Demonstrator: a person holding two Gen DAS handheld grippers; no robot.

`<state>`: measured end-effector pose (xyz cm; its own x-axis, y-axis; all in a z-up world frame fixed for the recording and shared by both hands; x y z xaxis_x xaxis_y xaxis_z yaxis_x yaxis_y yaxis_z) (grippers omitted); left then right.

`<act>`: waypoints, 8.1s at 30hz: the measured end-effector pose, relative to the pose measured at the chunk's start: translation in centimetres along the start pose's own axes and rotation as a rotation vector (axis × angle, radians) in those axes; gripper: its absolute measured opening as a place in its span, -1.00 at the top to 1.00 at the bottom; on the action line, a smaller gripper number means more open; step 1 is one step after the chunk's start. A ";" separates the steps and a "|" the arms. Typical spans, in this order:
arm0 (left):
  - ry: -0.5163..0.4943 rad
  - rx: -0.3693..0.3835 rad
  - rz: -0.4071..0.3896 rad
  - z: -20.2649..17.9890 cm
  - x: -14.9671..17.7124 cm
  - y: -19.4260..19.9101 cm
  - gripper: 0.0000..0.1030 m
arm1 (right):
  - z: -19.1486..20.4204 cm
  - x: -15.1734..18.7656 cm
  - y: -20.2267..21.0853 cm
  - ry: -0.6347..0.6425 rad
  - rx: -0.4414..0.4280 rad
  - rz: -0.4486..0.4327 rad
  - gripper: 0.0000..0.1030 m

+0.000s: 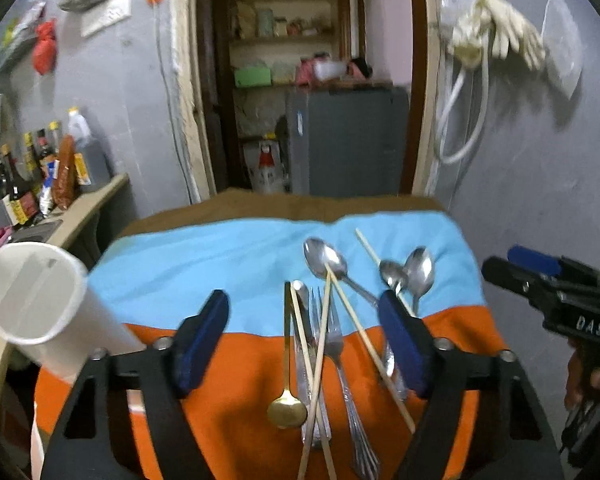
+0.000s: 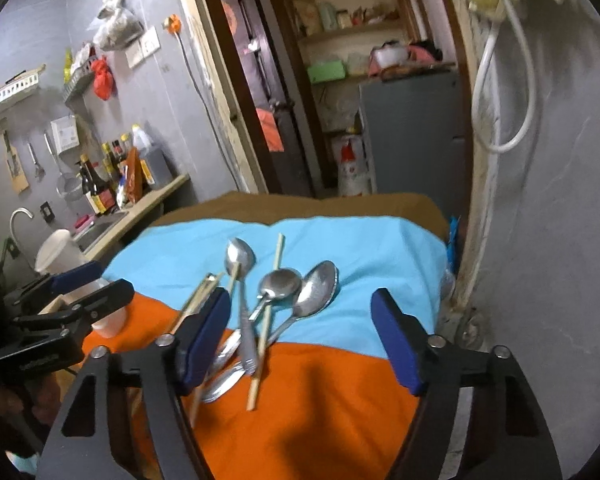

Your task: Organize utensils

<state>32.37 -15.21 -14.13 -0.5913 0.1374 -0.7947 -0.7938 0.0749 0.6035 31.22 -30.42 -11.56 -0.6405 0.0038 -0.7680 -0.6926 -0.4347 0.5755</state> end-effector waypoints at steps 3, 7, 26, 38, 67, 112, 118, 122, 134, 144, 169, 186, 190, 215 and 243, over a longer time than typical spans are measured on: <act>-0.004 0.013 0.058 -0.3 0.9 -2.6 0.15 | -1.1 0.3 -1.8 -0.012 -0.012 0.035 -0.21; -0.008 0.033 0.110 -0.7 1.8 -4.7 0.40 | -1.7 0.7 -4.2 -0.021 -0.029 0.085 0.02; 0.020 0.135 0.304 -0.6 2.6 -8.7 0.90 | -3.4 0.2 -9.8 -0.074 -0.153 0.224 0.51; 0.167 0.131 0.279 1.5 2.3 -7.1 0.95 | -2.6 0.3 -10.8 -0.089 -0.178 0.264 0.84; 0.226 0.115 -0.227 6.9 -4.2 10.0 0.95 | 6.0 -3.1 7.0 -0.097 0.154 -0.279 0.97; 0.395 -0.052 -0.498 32.2 -3.7 9.0 0.95 | 29.1 -3.6 -5.3 0.286 0.050 -0.398 0.95; 0.375 -0.027 -0.441 31.5 -2.8 8.6 0.94 | 29.0 -3.5 -5.0 0.259 0.020 -0.378 0.85; 0.362 0.001 -0.406 31.0 -2.4 8.8 0.82 | 29.0 -3.5 -4.4 0.236 -0.003 -0.377 0.65; 0.307 0.021 -0.406 28.1 -3.1 12.3 -0.17 | 27.0 -5.4 -0.2 0.108 -0.054 -0.423 0.07; 0.231 -0.013 -0.459 21.6 -5.2 16.6 -0.91 | 21.2 -6.4 6.1 0.064 0.005 -0.493 -0.94; 0.124 -0.015 -0.245 4.3 -0.6 9.5 -0.92 | 4.7 -2.7 5.7 0.030 0.083 -0.310 -1.00; 0.138 0.007 0.067 2.6 4.5 0.0 0.10 | 1.7 0.2 -1.4 -0.004 -0.002 -0.067 -0.17; 0.170 0.021 0.131 3.2 5.4 -1.2 0.28 | 1.9 1.1 -2.6 0.002 -0.012 -0.011 -0.02; 0.241 0.110 0.299 4.1 5.0 -5.9 0.93 | 2.9 2.0 -8.6 -0.033 -0.076 0.220 0.40; 0.221 0.077 0.409 3.9 6.6 -4.5 0.95 | 0.3 1.8 -7.9 -0.151 -0.052 0.196 0.83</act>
<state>32.61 -10.76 -21.81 -0.8763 -0.0423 -0.4800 -0.4811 0.1323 0.8666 35.48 -26.69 -17.42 -0.8062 0.0475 -0.5898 -0.5344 -0.4865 0.6912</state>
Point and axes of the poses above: each gripper's, at about its wrist camera, not at the fingertips, and y roughly against the way its jaws point, z to its left, x to its underside, the point moved 7 cm from there along -y, roughly the way its jaws point, and after that the axes turned 4 degrees about -y, right-handed, at the moved point
